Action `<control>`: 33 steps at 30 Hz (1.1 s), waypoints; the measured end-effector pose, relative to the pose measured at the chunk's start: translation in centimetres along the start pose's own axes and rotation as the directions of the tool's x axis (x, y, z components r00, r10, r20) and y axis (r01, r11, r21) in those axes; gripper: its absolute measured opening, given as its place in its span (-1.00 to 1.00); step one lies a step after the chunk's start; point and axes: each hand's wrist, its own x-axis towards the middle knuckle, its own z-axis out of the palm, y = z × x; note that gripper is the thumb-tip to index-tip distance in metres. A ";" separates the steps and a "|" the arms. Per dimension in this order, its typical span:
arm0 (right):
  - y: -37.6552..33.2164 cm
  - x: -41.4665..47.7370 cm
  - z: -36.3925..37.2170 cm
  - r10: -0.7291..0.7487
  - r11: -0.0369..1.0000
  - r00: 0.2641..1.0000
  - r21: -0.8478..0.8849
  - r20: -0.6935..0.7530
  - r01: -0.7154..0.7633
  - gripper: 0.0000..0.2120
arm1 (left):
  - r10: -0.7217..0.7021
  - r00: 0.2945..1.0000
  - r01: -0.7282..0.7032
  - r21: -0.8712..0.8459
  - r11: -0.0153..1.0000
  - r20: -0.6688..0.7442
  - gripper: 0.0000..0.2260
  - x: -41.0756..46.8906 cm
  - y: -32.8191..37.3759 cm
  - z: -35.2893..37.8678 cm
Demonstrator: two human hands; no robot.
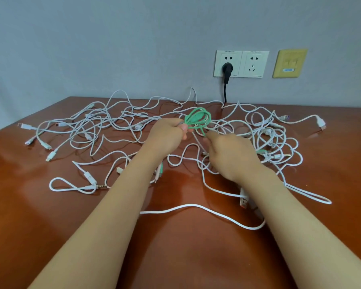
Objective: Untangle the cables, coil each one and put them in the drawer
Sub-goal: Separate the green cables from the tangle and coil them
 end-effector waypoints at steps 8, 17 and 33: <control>-1.9 0.0 -0.5 -0.197 0.966 0.980 -0.163 0.041 0.201 -0.74 | 0.007 0.993 0.010 0.136 0.991 -0.121 -0.70 0.0 0.0 1.0; -1.4 0.7 -0.1 -0.286 0.958 0.895 -0.087 -0.342 0.273 -0.91 | 0.016 0.988 0.007 0.148 0.989 -0.155 -0.92 0.0 -0.3 1.4; 2.6 0.9 -1.6 0.279 0.684 0.951 0.723 -0.137 -0.096 -0.82 | 0.295 0.871 -0.304 -0.041 0.952 0.393 -0.72 -0.8 0.1 0.7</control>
